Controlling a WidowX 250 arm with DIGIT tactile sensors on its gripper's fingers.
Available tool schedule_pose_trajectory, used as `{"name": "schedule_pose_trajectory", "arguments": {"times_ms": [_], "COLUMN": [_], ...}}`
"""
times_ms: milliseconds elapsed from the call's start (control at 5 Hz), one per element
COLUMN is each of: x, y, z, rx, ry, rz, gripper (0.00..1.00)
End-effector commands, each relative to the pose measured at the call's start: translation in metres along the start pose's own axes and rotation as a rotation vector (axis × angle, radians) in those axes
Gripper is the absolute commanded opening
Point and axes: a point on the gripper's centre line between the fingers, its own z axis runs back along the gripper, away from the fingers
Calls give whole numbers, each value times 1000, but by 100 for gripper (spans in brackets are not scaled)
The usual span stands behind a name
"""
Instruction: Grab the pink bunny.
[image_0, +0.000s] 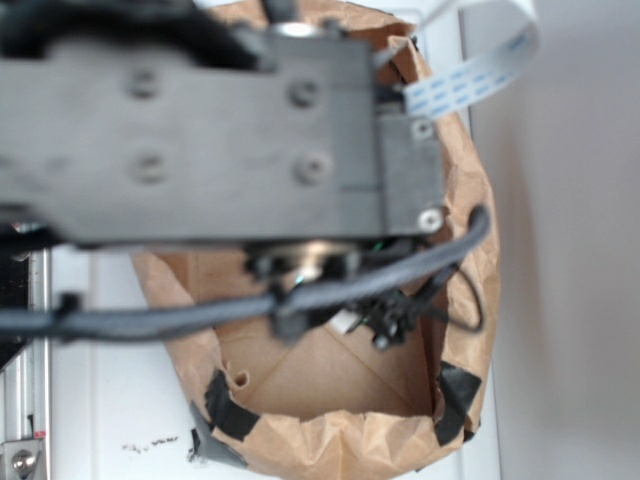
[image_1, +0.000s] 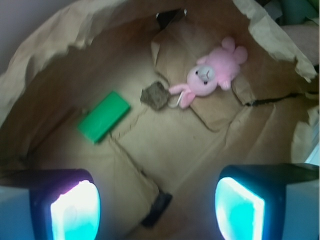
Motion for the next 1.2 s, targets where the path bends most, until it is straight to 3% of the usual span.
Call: {"name": "schedule_pose_trajectory", "arguments": {"times_ms": [0, 200, 600, 1000], "x": [29, 31, 40, 40], "y": [3, 4, 32, 32], "z": [-8, -20, -45, -45], "rx": [-46, -43, 6, 6], "ry": [-155, -204, -171, -171], "rz": [235, 275, 353, 353], "gripper": [100, 100, 100, 100]}}
